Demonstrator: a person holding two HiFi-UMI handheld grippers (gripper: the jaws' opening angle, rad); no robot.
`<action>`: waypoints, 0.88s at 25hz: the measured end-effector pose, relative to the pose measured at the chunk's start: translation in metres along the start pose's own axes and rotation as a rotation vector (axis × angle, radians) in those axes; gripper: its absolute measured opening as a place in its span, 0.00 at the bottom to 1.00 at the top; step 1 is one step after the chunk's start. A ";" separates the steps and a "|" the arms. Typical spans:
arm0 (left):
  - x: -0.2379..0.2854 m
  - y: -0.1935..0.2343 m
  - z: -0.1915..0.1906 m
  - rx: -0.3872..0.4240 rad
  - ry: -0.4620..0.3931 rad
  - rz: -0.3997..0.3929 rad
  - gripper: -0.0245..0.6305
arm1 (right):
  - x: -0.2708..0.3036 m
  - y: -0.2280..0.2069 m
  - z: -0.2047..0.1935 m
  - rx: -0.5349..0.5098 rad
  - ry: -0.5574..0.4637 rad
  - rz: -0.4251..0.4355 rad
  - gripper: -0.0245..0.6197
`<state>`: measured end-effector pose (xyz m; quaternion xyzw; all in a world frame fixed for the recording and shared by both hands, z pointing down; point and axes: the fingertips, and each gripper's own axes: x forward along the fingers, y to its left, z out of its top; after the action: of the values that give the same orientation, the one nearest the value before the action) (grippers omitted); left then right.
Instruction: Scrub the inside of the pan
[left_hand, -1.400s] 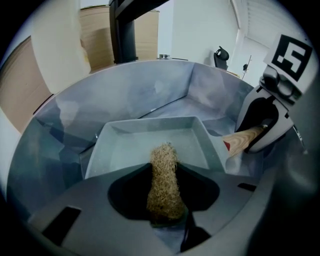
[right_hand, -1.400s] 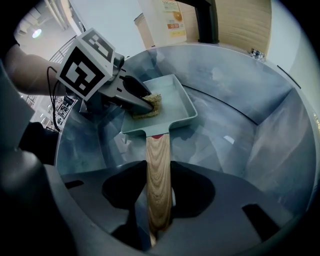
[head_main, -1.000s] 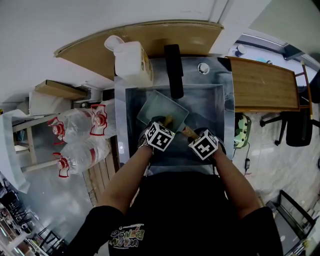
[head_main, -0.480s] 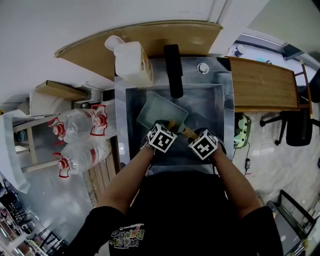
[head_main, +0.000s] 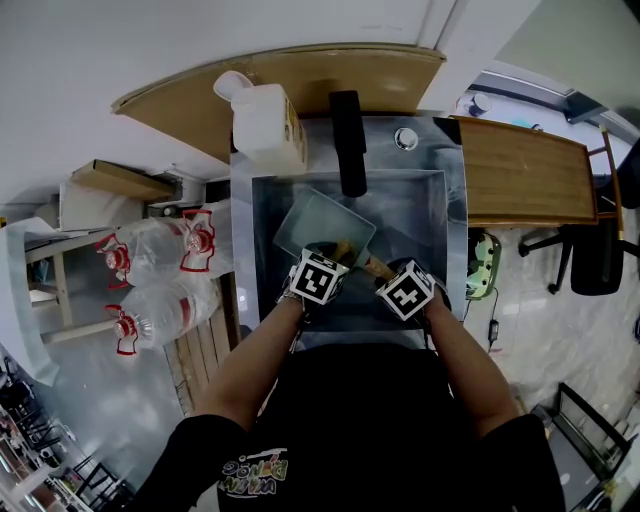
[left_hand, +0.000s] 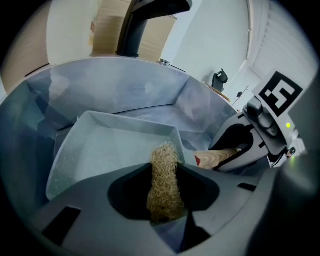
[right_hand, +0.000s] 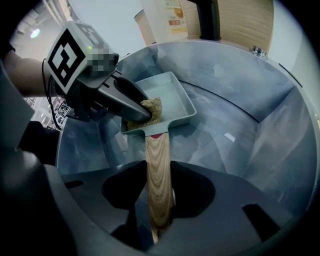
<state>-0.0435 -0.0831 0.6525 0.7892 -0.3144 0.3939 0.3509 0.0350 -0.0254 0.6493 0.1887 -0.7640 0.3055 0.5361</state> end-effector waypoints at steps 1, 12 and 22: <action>-0.003 0.001 0.001 -0.008 -0.007 0.003 0.26 | 0.000 0.001 0.000 0.002 -0.001 0.003 0.27; -0.055 0.059 0.044 0.029 -0.172 0.265 0.26 | -0.002 0.005 0.001 -0.003 -0.008 0.014 0.27; -0.038 0.111 0.051 0.217 -0.072 0.545 0.26 | -0.003 0.006 0.003 -0.004 0.002 0.023 0.27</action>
<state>-0.1276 -0.1778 0.6315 0.7219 -0.4833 0.4766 0.1344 0.0309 -0.0232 0.6442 0.1783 -0.7661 0.3104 0.5338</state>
